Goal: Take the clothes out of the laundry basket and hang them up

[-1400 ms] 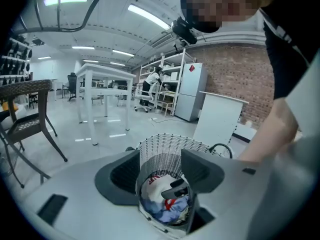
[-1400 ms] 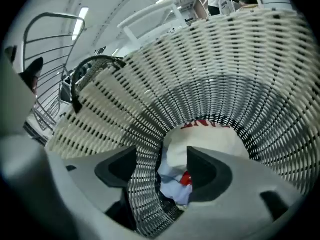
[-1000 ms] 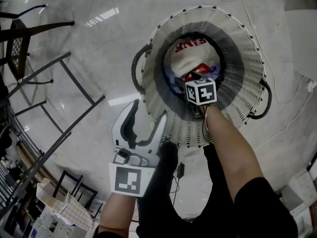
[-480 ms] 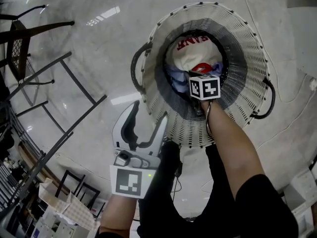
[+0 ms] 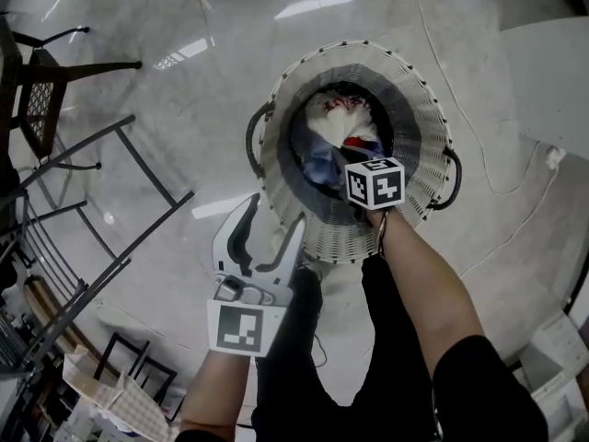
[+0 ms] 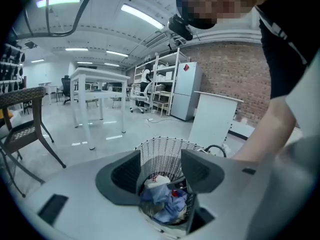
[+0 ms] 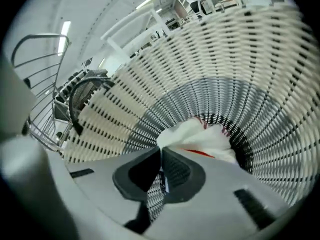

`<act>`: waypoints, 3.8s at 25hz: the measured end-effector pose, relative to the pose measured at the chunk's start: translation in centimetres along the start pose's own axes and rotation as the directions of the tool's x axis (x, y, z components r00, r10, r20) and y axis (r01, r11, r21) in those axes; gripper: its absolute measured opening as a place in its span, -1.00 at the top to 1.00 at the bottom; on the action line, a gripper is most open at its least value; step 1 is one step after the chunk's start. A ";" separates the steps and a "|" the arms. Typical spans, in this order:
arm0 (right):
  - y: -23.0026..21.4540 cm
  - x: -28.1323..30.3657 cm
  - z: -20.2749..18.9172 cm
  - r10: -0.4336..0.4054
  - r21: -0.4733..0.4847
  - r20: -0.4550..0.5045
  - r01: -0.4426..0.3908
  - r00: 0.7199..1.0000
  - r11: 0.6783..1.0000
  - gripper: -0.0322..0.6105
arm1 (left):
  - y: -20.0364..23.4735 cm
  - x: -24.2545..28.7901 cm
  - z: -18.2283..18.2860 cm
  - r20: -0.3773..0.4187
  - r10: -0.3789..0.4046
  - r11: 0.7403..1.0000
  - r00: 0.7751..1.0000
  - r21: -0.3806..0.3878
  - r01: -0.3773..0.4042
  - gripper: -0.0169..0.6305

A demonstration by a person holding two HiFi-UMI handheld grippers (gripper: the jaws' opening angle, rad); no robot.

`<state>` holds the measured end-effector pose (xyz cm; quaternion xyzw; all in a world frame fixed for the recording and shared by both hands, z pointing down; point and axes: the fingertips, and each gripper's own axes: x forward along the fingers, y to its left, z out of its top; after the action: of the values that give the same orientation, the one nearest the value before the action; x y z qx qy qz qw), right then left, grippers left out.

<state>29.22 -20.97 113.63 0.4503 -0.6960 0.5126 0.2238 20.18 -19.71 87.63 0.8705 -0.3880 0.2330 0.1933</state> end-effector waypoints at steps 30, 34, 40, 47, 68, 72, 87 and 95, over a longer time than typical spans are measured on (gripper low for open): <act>21.4 -40.7 19.8 0.277 -0.235 0.366 -0.199 0.888 0.951 0.87 | -10.8 -14.1 17.7 0.129 -0.126 0.984 0.984 0.143 0.107 0.23; 26.4 -46.4 22.3 0.323 -0.283 0.405 -0.219 0.855 0.934 0.87 | -11.0 -16.1 19.0 0.120 -0.106 0.987 0.987 0.130 0.090 0.23; 34.5 -53.6 26.9 0.410 -0.390 0.442 -0.241 0.798 0.889 0.87 | -9.3 -17.8 21.5 0.131 -0.037 0.995 0.991 0.098 0.024 0.23; 42.2 -61.1 30.3 0.514 -0.512 0.456 -0.259 0.726 0.819 0.87 | -8.0 -19.2 26.2 0.205 0.018 0.997 0.979 0.069 -0.032 0.23; 48.5 -66.8 34.0 0.509 -0.556 0.540 -0.170 0.670 0.814 0.87 | -0.8 -30.8 36.7 0.395 0.199 0.980 0.897 -0.064 -0.190 0.87; 47.7 -65.5 34.1 0.483 -0.499 0.559 -0.191 0.674 0.845 0.87 | 1.4 -35.4 38.6 0.466 0.248 0.969 0.849 -0.096 -0.230 0.87; 57.8 -59.5 29.9 0.581 -0.488 0.499 -0.345 0.643 0.802 0.86 | 9.8 -52.0 41.1 0.580 0.406 0.901 0.706 -0.126 -0.415 0.87; 65.7 -56.4 25.2 0.671 -0.569 0.385 -0.409 0.634 0.713 0.86 | 12.9 -60.7 36.4 0.549 0.546 0.819 0.633 -0.192 -0.540 0.87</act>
<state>4.57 -17.12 26.94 0.2835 -0.9281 0.2312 -0.0693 -16.21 -11.02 26.21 0.7403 -0.6722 0.0012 -0.0095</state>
